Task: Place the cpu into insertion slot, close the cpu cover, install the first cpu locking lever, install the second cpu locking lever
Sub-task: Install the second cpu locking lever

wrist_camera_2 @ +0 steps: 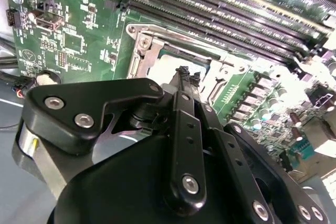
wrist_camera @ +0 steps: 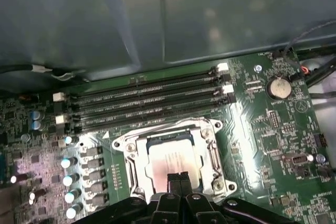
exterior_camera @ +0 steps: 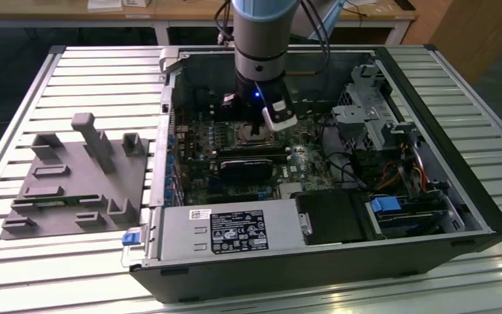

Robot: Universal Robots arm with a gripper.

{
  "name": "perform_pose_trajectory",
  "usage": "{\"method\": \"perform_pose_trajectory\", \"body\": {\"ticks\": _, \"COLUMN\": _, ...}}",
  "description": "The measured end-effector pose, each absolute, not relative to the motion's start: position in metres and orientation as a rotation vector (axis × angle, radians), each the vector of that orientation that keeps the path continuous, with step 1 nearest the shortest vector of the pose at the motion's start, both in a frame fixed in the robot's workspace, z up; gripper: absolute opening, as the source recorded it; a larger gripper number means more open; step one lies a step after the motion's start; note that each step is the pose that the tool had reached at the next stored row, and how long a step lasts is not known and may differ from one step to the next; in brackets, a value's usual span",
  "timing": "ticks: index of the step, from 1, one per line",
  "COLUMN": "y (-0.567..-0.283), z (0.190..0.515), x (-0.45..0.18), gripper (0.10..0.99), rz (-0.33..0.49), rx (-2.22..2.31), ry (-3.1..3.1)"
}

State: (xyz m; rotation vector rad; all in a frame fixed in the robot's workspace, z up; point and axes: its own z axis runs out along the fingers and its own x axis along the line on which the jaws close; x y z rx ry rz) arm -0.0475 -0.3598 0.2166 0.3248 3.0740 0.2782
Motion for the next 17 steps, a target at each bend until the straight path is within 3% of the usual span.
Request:
{"method": "perform_pose_trajectory", "body": {"ticks": 5, "y": -0.3492, "z": 0.2165, "x": -0.0467, "gripper": 0.102, "rz": 0.239, "rx": 0.324, "ry": 3.075}}
{"method": "perform_pose_trajectory", "body": {"ticks": 17, "y": -0.3490, "z": 0.2222, "x": -0.0467, "gripper": 0.102, "rz": 0.238, "rx": 0.324, "ry": 3.075}}
